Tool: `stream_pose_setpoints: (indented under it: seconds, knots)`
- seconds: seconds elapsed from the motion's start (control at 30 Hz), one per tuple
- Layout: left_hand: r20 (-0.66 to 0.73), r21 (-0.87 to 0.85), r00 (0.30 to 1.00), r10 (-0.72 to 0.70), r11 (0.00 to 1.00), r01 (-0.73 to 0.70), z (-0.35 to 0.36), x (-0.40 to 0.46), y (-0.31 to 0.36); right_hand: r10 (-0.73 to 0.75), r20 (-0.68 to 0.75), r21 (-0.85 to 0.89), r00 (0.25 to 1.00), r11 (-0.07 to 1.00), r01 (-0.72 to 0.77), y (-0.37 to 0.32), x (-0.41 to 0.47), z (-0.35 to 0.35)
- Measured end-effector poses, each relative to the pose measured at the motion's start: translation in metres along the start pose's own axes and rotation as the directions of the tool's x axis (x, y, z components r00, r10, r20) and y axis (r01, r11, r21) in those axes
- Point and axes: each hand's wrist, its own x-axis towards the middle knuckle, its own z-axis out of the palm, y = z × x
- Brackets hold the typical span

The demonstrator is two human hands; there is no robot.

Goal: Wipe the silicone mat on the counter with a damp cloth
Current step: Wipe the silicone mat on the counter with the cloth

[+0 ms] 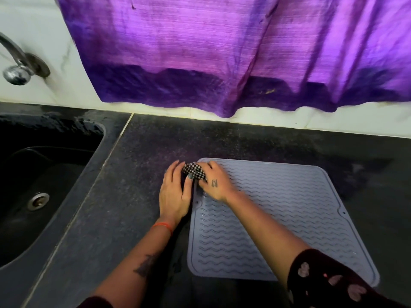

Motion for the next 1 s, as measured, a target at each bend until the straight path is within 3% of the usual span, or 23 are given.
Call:
stream_pose_setpoints:
  seconds: [0.17,0.57,0.8,1.0]
  knots:
    - [-0.109,-0.23,0.983,-0.147,0.966,0.119,-0.01,-0.003,-0.001,-0.075,0.042,-0.031,0.996,0.997,0.076,-0.019,-0.049,0.008]
    - [-0.065,-0.15,0.989,-0.13,0.982,0.119,-0.014,-0.017,0.007,-0.185,0.02,-0.032,0.983,0.982,0.186,-0.042,-0.176,0.037]
    - [0.025,-0.105,0.995,-0.092,0.99,0.095,0.0,-0.029,0.026,-0.083,-0.097,-0.029,0.992,0.996,0.08,-0.004,-0.208,0.025]
    - [0.012,-0.053,0.996,-0.092,0.994,0.093,0.015,-0.033,0.038,0.111,-0.256,0.007,0.96,0.994,-0.113,0.061,-0.242,-0.002]
